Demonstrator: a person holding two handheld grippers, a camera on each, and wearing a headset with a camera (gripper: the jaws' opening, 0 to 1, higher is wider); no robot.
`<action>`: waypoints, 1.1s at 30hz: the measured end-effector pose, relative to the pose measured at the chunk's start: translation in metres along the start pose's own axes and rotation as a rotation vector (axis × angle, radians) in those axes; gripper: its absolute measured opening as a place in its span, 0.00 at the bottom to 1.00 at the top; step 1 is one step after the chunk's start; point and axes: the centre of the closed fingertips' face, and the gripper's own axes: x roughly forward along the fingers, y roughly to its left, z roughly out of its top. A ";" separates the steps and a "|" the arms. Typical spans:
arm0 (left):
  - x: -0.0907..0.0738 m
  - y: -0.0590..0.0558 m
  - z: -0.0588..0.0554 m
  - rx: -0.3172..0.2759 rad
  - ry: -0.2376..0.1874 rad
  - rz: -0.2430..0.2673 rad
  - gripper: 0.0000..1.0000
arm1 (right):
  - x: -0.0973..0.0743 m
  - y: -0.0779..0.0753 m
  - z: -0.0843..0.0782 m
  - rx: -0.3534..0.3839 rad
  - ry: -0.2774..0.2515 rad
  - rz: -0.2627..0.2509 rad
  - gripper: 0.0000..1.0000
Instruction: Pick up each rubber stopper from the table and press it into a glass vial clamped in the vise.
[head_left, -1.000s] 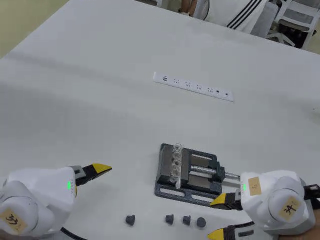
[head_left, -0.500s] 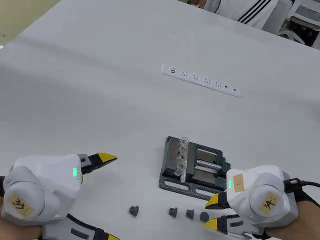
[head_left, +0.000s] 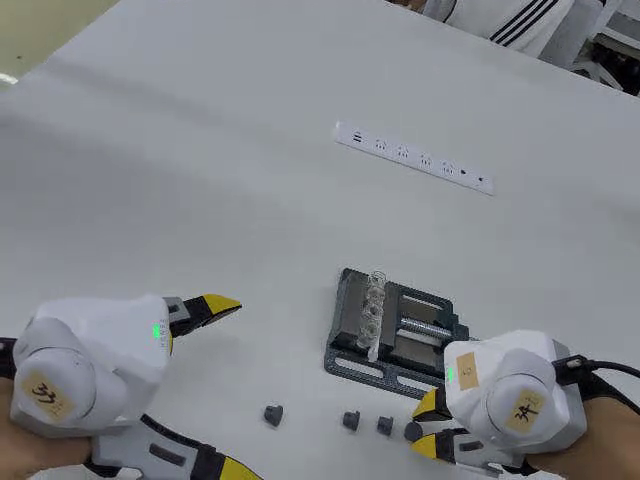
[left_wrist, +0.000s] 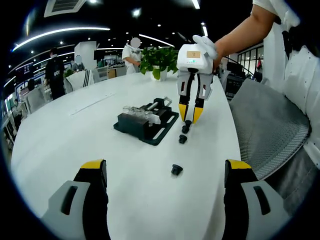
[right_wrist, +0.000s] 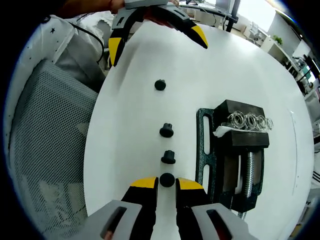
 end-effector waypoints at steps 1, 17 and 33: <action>0.000 0.000 0.000 -0.001 -0.001 0.001 0.98 | 0.000 0.000 0.000 0.000 0.001 0.001 0.09; -0.001 -0.002 0.002 -0.007 -0.005 0.002 0.97 | 0.001 0.000 0.000 -0.002 0.008 0.010 0.07; -0.001 -0.003 0.003 -0.001 -0.003 -0.008 0.96 | -0.018 -0.003 0.005 0.051 -0.025 0.008 0.06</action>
